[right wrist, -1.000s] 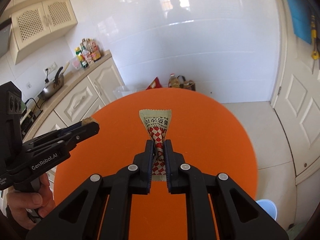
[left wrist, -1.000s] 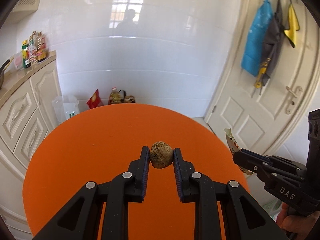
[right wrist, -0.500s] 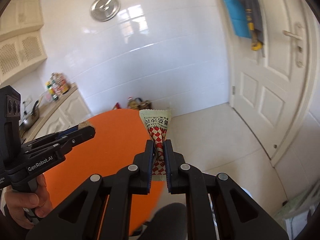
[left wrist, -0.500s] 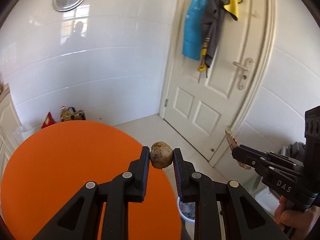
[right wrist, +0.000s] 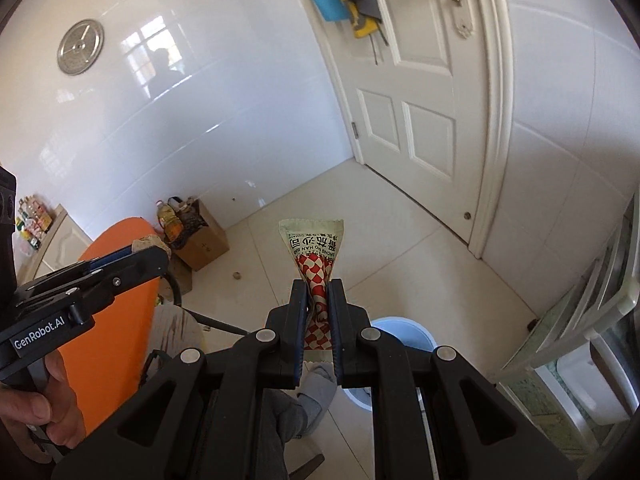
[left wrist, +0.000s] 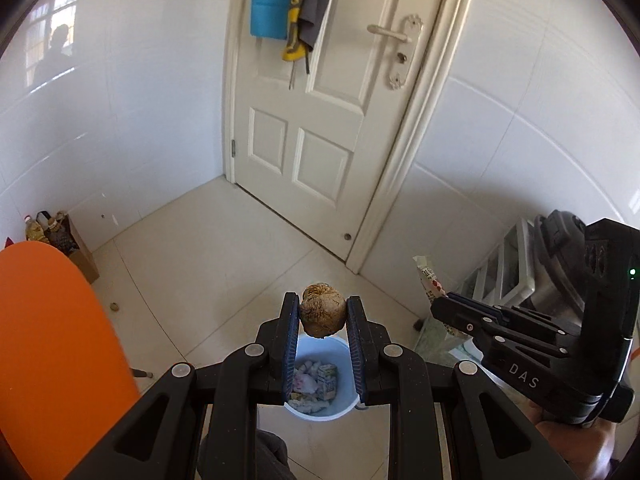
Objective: Collect trash
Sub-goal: 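Carry the brown ball and candy wrapper to the bucket and release them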
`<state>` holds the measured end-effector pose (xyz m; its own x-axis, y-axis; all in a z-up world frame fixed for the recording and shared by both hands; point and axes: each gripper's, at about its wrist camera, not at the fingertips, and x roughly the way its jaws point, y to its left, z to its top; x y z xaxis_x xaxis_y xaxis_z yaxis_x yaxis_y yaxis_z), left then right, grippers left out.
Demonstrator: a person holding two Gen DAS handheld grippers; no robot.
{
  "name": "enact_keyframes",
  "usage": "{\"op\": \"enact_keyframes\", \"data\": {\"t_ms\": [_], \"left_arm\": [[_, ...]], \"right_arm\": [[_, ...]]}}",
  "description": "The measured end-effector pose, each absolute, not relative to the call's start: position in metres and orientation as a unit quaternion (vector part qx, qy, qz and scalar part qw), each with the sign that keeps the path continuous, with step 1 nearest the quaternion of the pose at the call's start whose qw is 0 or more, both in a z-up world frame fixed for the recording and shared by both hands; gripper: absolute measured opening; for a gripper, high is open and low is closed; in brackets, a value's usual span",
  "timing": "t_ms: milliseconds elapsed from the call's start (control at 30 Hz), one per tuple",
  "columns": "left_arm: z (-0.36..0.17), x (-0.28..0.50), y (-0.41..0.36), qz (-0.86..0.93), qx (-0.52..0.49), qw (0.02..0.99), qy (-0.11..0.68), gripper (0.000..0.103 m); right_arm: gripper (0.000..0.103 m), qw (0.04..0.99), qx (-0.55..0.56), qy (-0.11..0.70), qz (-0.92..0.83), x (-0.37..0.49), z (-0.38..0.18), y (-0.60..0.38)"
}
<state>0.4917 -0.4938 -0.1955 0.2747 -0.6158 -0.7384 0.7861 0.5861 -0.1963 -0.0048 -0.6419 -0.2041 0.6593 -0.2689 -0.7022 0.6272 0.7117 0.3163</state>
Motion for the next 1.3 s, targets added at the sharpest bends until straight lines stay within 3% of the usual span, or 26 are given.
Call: {"op": "enact_keyframes", "data": {"t_ms": [500, 567, 600, 633, 700, 733, 767, 833, 933, 1033, 1300], "left_arm": [[-0.335, 0.559, -0.577, -0.426, 0.116, 0.678, 0.587, 0.021], [-0.35, 0.567, -0.586, -0.423, 0.124, 0.663, 0.605, 0.029], [-0.355, 0.574, -0.592, -0.42, 0.132, 0.657, 0.612, 0.045], [-0.36, 0.58, -0.598, -0.412, 0.139, 0.655, 0.618, 0.062], [-0.364, 0.585, -0.605, -0.4, 0.144, 0.661, 0.618, 0.067], [-0.366, 0.587, -0.604, -0.395, 0.144, 0.662, 0.621, 0.07], [-0.366, 0.588, -0.606, -0.391, 0.143, 0.661, 0.624, 0.073], [-0.366, 0.593, -0.615, -0.381, 0.15, 0.665, 0.624, 0.076], [-0.356, 0.605, -0.665, -0.373, 0.163, 0.682, 0.607, 0.079], [-0.341, 0.587, -0.673, -0.359, 0.176, 0.711, 0.578, 0.087], [-0.305, 0.52, -0.642, -0.347, 0.179, 0.75, 0.534, 0.089]], "right_arm": [[0.014, 0.782, 0.403, 0.402, -0.255, 0.018, -0.351, -0.723], [0.015, 0.769, 0.413, 0.414, -0.257, 0.019, -0.368, -0.727], [0.016, 0.765, 0.419, 0.417, -0.256, 0.019, -0.373, -0.729], [0.019, 0.76, 0.421, 0.419, -0.262, 0.018, -0.378, -0.731], [0.049, 0.756, 0.428, 0.417, -0.266, 0.017, -0.382, -0.733], [0.071, 0.757, 0.43, 0.414, -0.267, 0.016, -0.382, -0.733], [0.08, 0.758, 0.425, 0.414, -0.272, 0.016, -0.382, -0.732], [0.084, 0.758, 0.419, 0.417, -0.278, 0.018, -0.383, -0.731], [0.101, 0.754, 0.412, 0.42, -0.293, 0.017, -0.382, -0.731], [0.103, 0.75, 0.415, 0.413, -0.307, 0.013, -0.378, -0.728], [0.103, 0.766, 0.401, 0.388, -0.32, 0.0, -0.34, -0.71]]}}
